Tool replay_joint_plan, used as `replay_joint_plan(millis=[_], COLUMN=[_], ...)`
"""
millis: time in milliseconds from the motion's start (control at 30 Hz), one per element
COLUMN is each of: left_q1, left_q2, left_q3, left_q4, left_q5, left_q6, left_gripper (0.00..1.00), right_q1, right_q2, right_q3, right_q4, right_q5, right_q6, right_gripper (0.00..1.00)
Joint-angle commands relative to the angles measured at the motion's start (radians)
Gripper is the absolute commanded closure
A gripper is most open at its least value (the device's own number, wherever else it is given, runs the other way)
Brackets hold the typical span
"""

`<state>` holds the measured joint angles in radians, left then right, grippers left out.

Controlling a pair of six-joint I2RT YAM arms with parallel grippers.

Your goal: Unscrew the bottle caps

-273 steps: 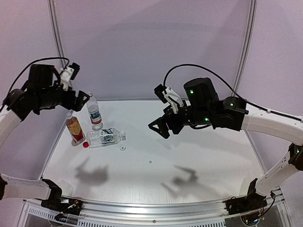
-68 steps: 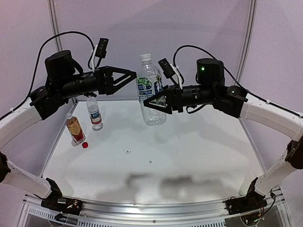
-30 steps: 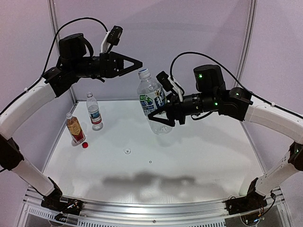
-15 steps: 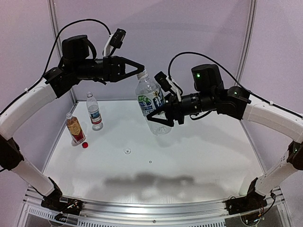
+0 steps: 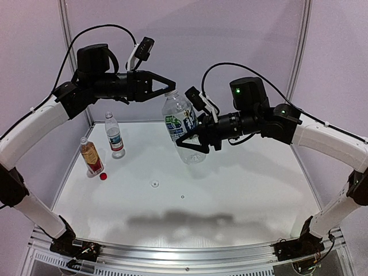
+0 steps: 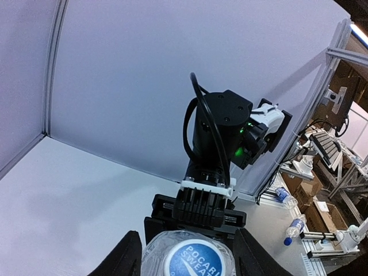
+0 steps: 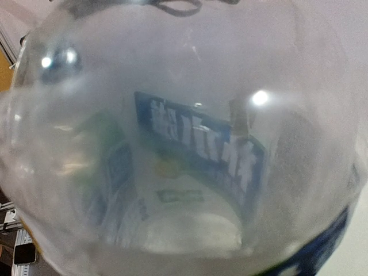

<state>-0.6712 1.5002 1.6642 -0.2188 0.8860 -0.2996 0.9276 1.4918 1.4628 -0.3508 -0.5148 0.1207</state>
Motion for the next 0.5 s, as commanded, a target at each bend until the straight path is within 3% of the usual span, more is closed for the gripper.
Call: replay_joint_plan(millis=[0, 100, 200, 300, 467], left_q1=[-0.004, -0.001, 0.001, -0.001, -0.017], left_q2=[0.009, 0.008, 0.011, 0.024, 0.043], left_q3=[-0.001, 0.000, 0.009, 0.030, 0.054], left_q4=[-0.021, -0.023, -0.052, -0.109, -0.161], left_q5=[-0.029, -0.036, -0.062, -0.125, -0.307], left_q6=[0.028, 0.031, 0.031, 0.029, -0.065], left_gripper=[0.54, 0.75, 0.88, 0.89, 0.89], right_q1=[0.010, 0.010, 0.011, 0.010, 0.011], right_q2=[0.028, 0.035, 0.042, 0.059, 0.129], right_q3=[0.039, 0.045, 0.054, 0.084, 0.171], right_q4=[-0.023, -0.026, -0.023, -0.027, -0.055], right_q5=[-0.020, -0.021, -0.011, 0.058, 0.369], right_q6=[0.001, 0.000, 0.001, 0.000, 0.003], right_gripper=[0.40, 0.40, 0.40, 0.40, 0.40])
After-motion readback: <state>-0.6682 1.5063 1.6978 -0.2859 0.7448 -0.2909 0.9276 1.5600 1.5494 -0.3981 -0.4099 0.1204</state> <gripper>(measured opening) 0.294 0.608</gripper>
